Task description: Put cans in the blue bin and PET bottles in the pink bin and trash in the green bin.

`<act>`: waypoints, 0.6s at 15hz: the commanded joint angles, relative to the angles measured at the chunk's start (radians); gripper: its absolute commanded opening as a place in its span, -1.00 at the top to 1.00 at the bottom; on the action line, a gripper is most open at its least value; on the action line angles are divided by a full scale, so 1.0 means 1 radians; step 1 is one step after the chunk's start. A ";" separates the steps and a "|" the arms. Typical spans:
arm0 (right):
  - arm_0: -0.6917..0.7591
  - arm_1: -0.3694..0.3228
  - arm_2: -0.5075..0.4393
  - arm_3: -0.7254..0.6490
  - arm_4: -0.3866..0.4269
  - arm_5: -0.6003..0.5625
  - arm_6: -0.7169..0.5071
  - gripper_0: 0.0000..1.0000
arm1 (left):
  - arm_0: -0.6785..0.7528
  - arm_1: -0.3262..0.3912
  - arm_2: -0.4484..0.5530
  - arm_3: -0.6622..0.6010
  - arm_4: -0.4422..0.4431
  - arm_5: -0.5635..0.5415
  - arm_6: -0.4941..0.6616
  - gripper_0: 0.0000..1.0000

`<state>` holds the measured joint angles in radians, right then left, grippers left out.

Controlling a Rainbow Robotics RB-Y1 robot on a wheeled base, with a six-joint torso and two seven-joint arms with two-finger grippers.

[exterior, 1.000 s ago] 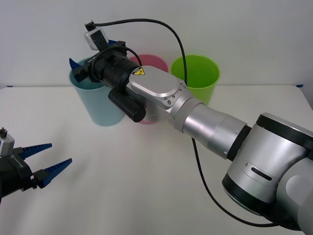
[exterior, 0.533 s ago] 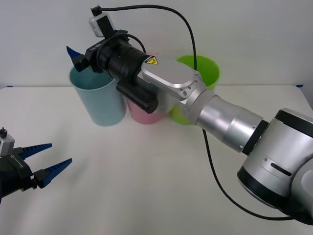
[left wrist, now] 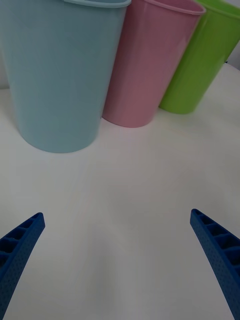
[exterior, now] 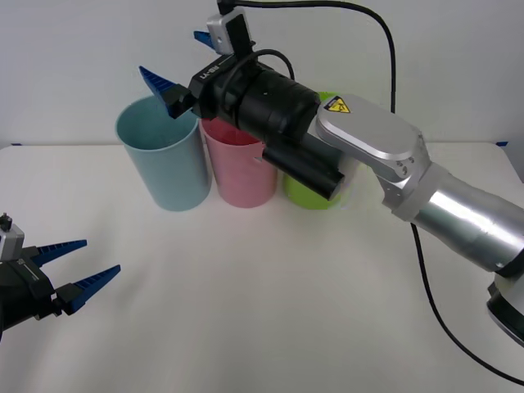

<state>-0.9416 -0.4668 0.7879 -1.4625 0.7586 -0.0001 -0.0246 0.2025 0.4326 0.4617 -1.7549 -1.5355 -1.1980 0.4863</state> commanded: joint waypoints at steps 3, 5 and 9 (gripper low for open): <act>0.277 -0.147 -0.125 -0.292 0.045 -0.032 0.014 -1.00 | 0.000 0.000 0.000 0.000 0.000 0.000 0.000 -1.00; 0.406 -0.171 -0.210 -0.371 0.073 -0.101 0.026 -1.00 | 0.000 0.000 0.000 0.000 0.000 0.000 0.000 -1.00; 0.695 -0.181 -0.424 -0.495 0.219 -0.294 0.015 -1.00 | 0.000 0.000 0.000 0.000 0.000 0.000 0.000 -1.00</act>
<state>-0.3003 -0.6486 0.4029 -1.9354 0.9524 -0.2563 -0.0078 0.2025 0.4326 0.4617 -1.7549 -1.5355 -1.1980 0.4863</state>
